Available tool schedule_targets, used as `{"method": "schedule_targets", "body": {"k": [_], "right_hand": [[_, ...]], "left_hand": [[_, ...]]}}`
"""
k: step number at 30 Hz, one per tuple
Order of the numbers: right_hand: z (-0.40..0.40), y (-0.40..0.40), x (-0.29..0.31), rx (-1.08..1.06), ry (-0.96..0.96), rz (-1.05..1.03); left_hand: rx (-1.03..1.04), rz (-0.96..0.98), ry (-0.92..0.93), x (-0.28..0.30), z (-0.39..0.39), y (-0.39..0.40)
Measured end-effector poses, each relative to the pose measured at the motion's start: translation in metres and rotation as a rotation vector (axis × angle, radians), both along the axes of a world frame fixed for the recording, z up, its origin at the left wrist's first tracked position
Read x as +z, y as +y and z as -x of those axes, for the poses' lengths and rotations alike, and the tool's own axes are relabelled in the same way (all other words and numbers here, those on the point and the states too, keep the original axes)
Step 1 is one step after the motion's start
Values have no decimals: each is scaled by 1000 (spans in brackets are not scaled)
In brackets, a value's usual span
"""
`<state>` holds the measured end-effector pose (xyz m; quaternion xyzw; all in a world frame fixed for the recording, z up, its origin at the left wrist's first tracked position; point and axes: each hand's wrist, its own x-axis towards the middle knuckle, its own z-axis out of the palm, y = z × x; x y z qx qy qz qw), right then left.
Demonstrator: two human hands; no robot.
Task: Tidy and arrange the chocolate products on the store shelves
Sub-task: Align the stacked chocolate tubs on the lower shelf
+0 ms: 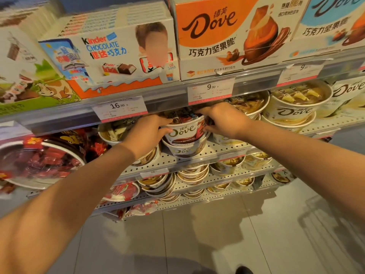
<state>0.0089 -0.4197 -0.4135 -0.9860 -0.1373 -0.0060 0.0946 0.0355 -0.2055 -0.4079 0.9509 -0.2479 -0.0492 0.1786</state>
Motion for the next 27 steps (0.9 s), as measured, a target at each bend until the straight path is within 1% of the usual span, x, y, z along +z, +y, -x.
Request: {"method": "schedule_targets", "body": {"k": [4,10,16,23,27], "right_hand": [[-2,0,-4,-17,-7,6],[-6,4,-1,-25,9,38],[-8,4,-1,-57,30,8],[-8,6,1,-79,53,-2],[-7,6,4,-87,64,-7]], "left_hand": [[10,7,14,1,1,-2],[31,-14,-16,0,3,-3],[-23,-129,-128,2,11,3],[82,-305,-190,7,27,68],[62,-299,-175,9,21,106]]}}
